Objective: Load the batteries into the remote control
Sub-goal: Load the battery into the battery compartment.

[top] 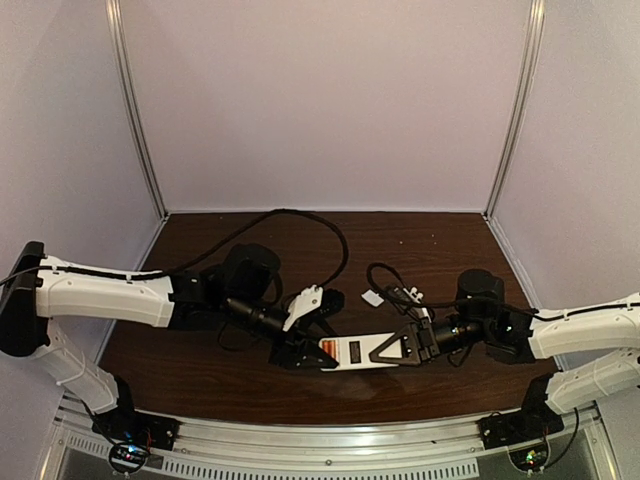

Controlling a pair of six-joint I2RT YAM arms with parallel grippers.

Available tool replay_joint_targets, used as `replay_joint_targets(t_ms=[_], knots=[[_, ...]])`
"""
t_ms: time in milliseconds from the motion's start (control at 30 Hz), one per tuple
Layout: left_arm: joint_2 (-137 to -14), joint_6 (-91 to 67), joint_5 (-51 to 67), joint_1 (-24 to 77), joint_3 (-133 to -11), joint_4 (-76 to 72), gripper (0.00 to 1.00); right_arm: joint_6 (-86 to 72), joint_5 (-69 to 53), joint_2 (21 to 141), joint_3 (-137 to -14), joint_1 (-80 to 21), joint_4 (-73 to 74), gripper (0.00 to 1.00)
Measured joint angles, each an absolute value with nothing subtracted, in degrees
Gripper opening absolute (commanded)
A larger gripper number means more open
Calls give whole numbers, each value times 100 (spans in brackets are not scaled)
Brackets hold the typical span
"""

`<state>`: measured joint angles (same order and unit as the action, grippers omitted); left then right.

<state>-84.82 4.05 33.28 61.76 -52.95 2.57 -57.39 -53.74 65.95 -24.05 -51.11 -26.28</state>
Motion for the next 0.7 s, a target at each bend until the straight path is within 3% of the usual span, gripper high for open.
replay_joint_targets(t_ms=[367, 700], knots=[[-8619, 357, 3439, 6143, -5391, 161, 50, -5732, -5258, 6364, -2405, -5109, -2373, 0], [-8637, 268, 3566, 6143, -5391, 169, 60, -5561, -5271, 6318, -2418, -5135, -2379, 0]])
